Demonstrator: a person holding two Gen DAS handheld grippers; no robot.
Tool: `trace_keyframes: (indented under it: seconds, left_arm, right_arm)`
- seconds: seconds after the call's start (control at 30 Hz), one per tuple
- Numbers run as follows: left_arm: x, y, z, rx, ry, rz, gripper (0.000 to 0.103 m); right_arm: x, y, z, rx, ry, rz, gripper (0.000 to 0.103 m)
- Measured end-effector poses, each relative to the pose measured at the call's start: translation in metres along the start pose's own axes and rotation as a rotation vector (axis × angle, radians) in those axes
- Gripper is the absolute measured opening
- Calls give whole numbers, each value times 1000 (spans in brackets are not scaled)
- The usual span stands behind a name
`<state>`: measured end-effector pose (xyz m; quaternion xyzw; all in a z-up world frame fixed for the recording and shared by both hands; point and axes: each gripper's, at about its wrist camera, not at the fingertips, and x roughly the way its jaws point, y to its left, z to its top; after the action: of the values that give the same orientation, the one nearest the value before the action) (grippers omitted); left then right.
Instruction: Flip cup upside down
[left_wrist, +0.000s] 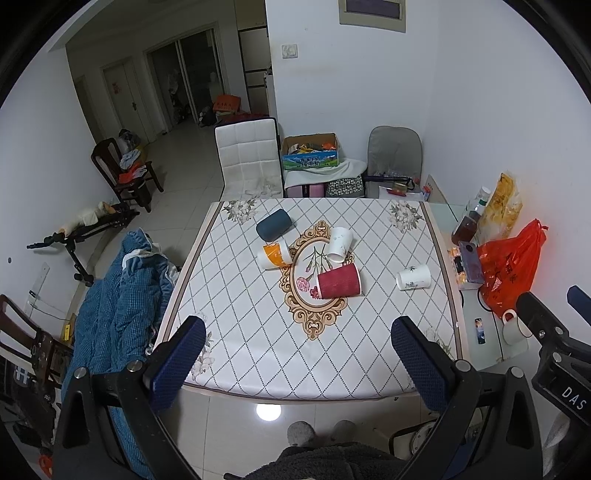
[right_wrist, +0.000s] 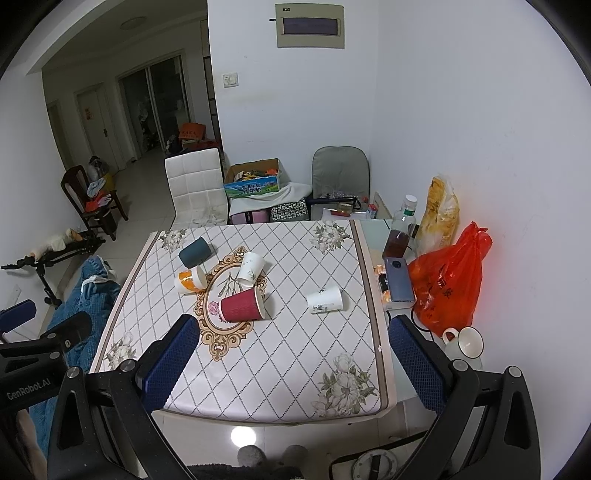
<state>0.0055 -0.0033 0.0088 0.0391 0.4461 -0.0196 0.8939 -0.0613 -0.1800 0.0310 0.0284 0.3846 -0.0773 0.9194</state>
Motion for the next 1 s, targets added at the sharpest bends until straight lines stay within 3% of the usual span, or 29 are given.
trace_keyframes:
  seconds: [1.0]
  left_arm:
    - [0, -1, 7, -4, -8, -2, 103]
  right_arm:
    - [-3, 6, 10, 3, 0, 4, 103]
